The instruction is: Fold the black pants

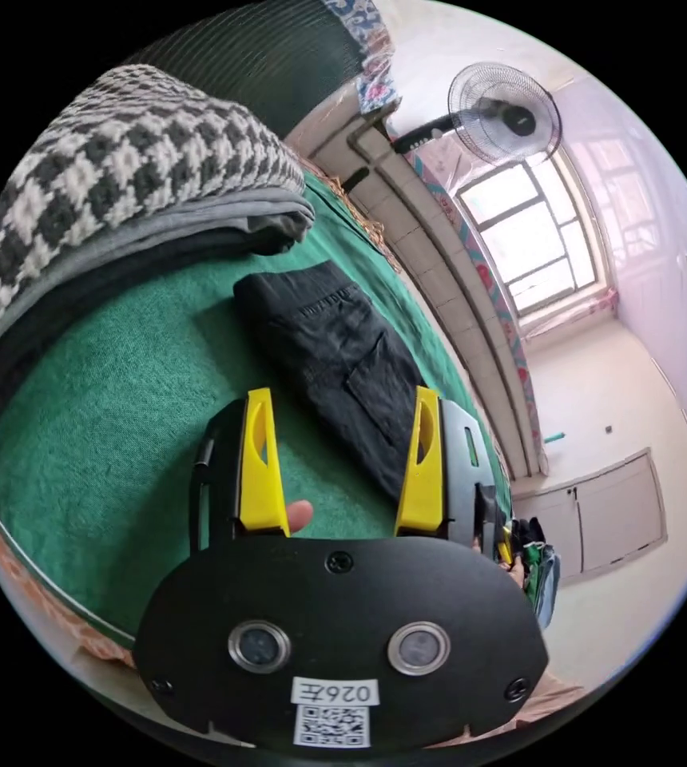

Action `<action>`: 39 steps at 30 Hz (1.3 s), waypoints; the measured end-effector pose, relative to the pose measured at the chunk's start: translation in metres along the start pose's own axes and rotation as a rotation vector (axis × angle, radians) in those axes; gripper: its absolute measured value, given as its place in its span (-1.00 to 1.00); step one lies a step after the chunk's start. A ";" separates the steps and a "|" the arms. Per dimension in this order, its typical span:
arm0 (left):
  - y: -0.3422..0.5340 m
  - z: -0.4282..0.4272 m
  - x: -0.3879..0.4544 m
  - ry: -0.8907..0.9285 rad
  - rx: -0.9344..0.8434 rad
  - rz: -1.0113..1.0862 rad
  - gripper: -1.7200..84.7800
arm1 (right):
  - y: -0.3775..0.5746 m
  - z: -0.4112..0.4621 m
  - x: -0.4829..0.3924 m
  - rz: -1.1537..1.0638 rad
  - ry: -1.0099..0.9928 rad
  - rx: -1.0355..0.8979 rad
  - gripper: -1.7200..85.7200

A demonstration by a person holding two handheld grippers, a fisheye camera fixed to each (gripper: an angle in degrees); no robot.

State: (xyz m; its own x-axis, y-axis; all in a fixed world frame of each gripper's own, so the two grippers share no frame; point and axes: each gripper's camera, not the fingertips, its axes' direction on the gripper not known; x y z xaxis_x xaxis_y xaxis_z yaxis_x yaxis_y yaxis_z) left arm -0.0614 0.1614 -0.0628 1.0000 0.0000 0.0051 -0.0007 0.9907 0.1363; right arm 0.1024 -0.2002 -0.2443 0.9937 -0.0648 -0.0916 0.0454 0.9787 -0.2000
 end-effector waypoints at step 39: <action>0.051 -0.103 0.294 0.112 0.118 0.759 -0.96 | 0.196 0.094 0.218 -0.300 0.451 0.066 -0.92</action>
State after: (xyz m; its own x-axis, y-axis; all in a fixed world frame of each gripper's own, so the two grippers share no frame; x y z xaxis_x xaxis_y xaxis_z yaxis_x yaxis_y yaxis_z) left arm 0.2328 0.2255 -0.1565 0.7198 0.6930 0.0402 -0.6802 0.6926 0.2401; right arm 0.3374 -0.0037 -0.2116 0.7941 -0.4064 -0.4519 0.3412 0.9134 -0.2218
